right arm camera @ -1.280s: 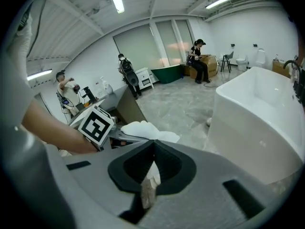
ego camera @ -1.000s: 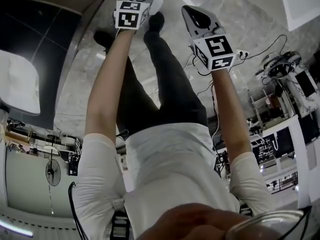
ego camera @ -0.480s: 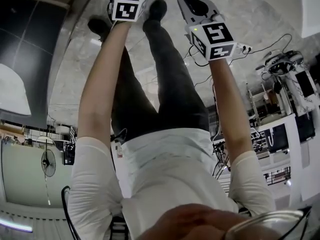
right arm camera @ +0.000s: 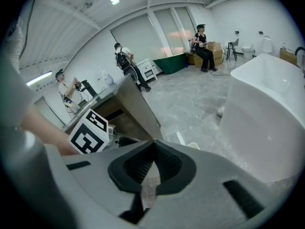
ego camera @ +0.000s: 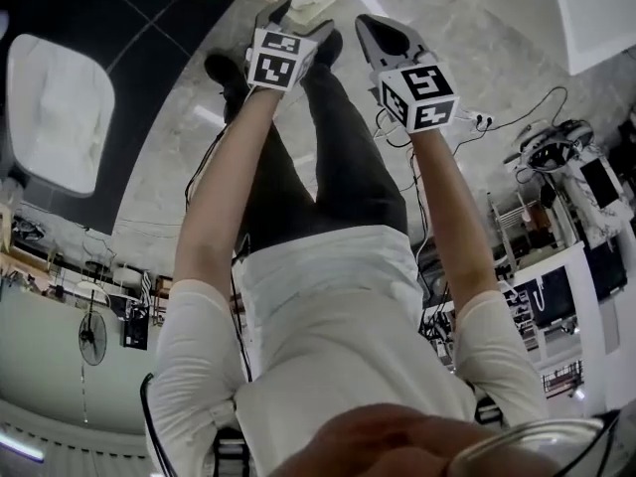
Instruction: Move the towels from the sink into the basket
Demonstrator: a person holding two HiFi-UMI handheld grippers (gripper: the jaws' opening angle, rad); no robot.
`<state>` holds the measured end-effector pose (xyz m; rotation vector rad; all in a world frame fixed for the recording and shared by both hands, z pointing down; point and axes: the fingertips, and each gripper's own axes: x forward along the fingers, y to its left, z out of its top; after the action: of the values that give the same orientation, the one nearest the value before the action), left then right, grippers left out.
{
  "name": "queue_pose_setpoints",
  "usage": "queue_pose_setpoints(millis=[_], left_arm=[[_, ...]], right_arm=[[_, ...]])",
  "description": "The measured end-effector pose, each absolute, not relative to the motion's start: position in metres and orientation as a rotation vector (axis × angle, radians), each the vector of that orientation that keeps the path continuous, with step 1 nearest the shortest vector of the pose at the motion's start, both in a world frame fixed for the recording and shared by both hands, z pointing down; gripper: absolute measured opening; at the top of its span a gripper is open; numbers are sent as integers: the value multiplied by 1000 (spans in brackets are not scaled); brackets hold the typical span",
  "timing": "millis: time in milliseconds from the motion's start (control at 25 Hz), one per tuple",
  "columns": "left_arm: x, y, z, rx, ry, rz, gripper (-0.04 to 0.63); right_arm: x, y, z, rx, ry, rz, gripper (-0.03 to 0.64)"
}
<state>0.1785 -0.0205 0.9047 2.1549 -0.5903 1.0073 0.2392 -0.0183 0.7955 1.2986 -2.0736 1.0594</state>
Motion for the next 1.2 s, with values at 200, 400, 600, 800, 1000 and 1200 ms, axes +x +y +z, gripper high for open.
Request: queue_pose_setpoints(millis=[200, 400, 600, 800, 1000, 1200], left_arm=[[172, -22, 793, 2177, -646, 918, 255], [146, -22, 686, 2170, -740, 777, 189], [121, -20, 613, 2219, -818, 706, 142], [85, -18, 554, 2262, -914, 611, 108], [37, -17, 496, 2287, -1005, 509, 63], [-16, -17, 444, 2309, -1068, 429, 29]], right_arm=[[225, -20, 707, 1307, -2143, 989, -3], [187, -10, 624, 1242, -2222, 904, -3], [157, -14, 563, 1176, -2315, 770, -3], [127, -12, 516, 1147, -2384, 694, -3], [92, -4, 475, 1129, -2425, 642, -3], [55, -1, 438, 1119, -2473, 568, -3]])
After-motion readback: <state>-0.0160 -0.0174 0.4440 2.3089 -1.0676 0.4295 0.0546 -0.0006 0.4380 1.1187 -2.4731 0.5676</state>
